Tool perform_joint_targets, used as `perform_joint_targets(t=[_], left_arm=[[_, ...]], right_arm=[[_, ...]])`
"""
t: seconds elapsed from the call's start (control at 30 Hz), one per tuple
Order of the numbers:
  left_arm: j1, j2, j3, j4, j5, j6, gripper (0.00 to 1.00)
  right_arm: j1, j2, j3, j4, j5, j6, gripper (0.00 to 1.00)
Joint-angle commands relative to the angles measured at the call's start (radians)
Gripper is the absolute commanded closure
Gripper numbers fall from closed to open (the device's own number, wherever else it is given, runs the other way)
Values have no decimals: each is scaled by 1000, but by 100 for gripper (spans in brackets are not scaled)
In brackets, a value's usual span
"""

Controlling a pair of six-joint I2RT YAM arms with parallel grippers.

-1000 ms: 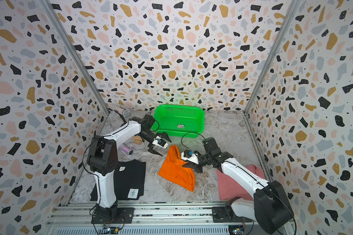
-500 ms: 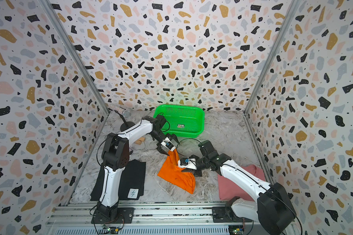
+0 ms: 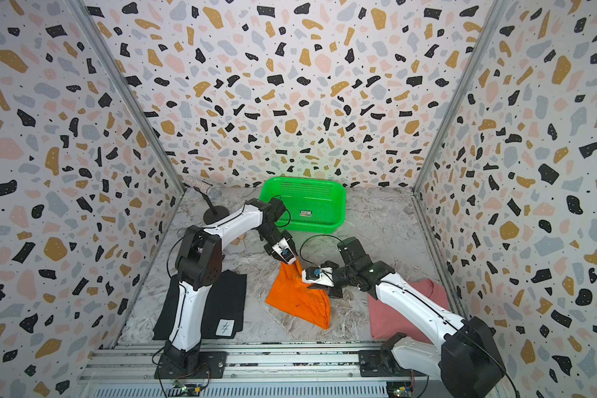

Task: Put the folded t-shirts into the basket
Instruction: Pick up the T-shirt from the center of the board, then move the bin to the center of the board.

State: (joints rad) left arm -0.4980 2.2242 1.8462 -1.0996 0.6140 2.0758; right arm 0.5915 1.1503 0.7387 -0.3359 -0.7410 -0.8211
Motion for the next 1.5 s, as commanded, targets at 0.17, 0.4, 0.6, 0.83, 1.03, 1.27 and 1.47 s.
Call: perform_joint_targets(t=[0.17, 0.4, 0.6, 0.83, 1.03, 1.27, 1.47], left_arm=[[24, -30, -20, -89, -45, -18, 84], [65, -109, -25, -103, -46, -107, 100], [104, -116, 158, -189, -59, -402, 100], [120, -53, 479, -365, -99, -657, 100], [150, -58, 589, -274, -125, -796, 100], [182, -112, 527, 121, -160, -1043, 100], [183, -44, 531, 413, -242, -1112, 100]], right_arm=[[-43, -19, -6, 114, -33, 178, 100], [-111, 17, 42, 188, -2, 397, 100], [-144, 65, 143, 247, 48, 637, 100], [-159, 197, 322, 237, 169, 693, 100], [-203, 306, 475, 255, 253, 712, 100], [-252, 416, 614, 407, 282, 711, 100], [-298, 577, 754, 553, 334, 722, 100]])
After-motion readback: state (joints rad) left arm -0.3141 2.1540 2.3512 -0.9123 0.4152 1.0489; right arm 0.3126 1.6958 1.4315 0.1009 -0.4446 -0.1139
